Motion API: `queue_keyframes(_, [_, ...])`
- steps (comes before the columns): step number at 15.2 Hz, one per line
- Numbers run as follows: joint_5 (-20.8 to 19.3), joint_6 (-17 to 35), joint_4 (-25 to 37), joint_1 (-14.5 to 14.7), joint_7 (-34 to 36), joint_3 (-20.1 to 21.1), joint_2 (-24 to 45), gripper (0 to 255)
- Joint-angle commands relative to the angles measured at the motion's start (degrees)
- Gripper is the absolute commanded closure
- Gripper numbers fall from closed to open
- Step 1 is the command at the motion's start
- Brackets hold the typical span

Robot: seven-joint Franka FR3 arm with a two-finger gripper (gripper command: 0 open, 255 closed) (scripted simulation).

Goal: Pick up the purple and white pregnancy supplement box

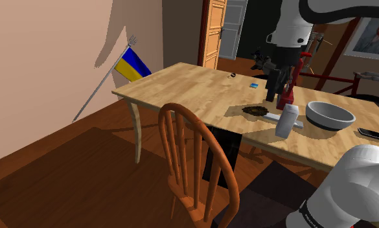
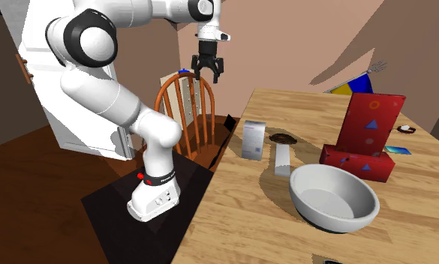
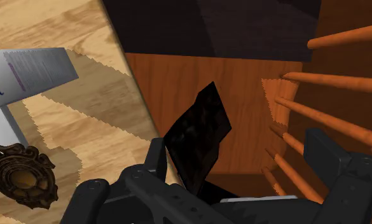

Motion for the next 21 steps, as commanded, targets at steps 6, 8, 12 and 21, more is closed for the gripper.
queue_keyframes(6, [-2.72, 5.62, -3.19, -5.33, 3.84, -3.56, 1.41, 0])
queue_keyframes(8, [-3.79, 7.83, -4.34, -7.48, 5.4, -5.05, 2.01, 0])
queue_keyframes(12, [-5.89, 12.18, -6.46, -11.83, 8.52, -8.09, 3.27, 0])
queue_keyframes(21, [-10.37, 21.65, -10.54, -21.64, 15.6, -15.19, 6.17, 0])
